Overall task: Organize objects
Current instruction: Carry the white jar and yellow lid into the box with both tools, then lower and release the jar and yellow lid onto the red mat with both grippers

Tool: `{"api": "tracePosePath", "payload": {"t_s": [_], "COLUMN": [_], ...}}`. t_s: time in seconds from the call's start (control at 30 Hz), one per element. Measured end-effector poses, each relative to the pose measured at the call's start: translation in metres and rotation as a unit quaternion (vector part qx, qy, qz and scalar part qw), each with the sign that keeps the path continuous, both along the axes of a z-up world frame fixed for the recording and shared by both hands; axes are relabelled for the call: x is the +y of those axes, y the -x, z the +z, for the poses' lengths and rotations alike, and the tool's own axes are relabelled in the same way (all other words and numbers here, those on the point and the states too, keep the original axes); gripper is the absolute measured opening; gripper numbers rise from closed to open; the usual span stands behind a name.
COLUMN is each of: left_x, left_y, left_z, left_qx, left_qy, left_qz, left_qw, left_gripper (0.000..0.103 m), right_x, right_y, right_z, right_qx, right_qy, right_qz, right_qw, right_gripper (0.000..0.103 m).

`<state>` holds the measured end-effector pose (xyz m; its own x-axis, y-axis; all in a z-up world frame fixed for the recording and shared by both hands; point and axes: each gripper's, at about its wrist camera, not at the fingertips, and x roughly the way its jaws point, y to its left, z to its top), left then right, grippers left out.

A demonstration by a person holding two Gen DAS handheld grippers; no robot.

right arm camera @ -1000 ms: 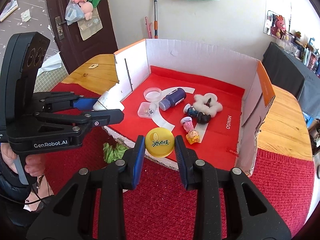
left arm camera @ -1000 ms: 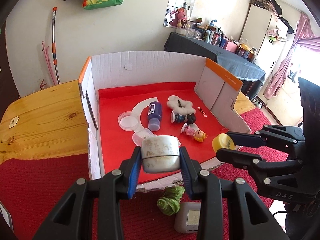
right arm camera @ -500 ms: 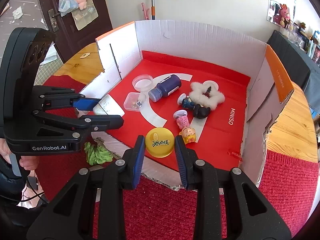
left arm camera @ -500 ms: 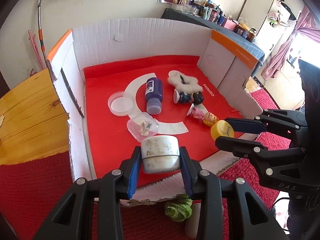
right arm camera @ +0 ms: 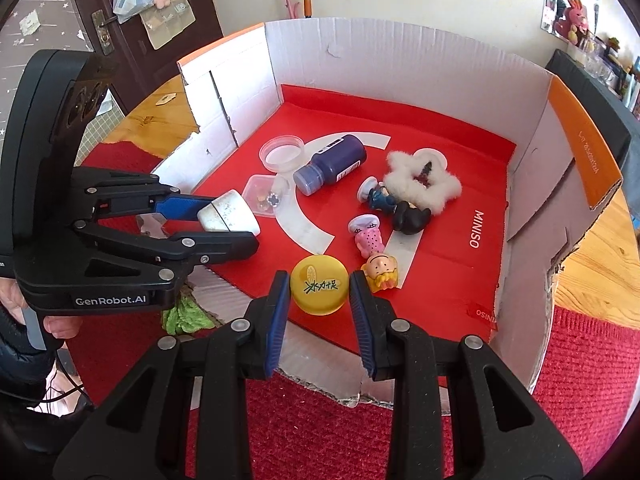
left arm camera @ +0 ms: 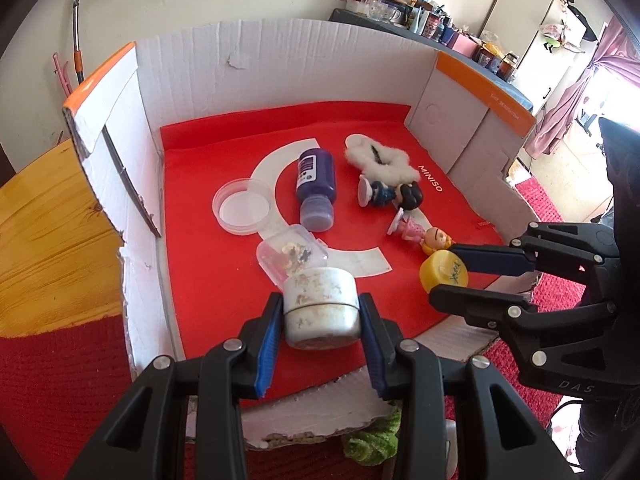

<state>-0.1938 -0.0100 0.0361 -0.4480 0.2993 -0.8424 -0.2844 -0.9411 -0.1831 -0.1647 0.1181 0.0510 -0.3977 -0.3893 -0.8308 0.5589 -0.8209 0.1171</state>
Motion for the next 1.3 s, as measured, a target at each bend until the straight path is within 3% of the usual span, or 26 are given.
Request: {"api": "tracePosePath", "payload": {"t_s": [0.47, 0.87, 1.3], "left_x": [-0.002, -0.001, 0.0], "left_y": [0.017, 0.026, 0.023], "left_z": [-0.003, -0.005, -0.007], "left_qx": [0.006, 0.017, 0.028], "left_qy": [0.002, 0.006, 0.012], "left_qz": [0.014, 0.028, 0.031], "left_qw": [0.9999, 0.9994, 0.9991], "left_gripper": [0.039, 0.038, 0.038], "right_x": [0.005, 0.007, 0.009], "right_y": [0.017, 0.023, 0.023], "right_z": [-0.01, -0.012, -0.013], "right_qx": [-0.021, 0.014, 0.012], "right_qy": [-0.007, -0.054, -0.054], "right_qz": [-0.014, -0.039, -0.036], "right_qw": [1.0, 0.998, 0.998], "right_gripper": [0.029, 0.029, 0.029]}}
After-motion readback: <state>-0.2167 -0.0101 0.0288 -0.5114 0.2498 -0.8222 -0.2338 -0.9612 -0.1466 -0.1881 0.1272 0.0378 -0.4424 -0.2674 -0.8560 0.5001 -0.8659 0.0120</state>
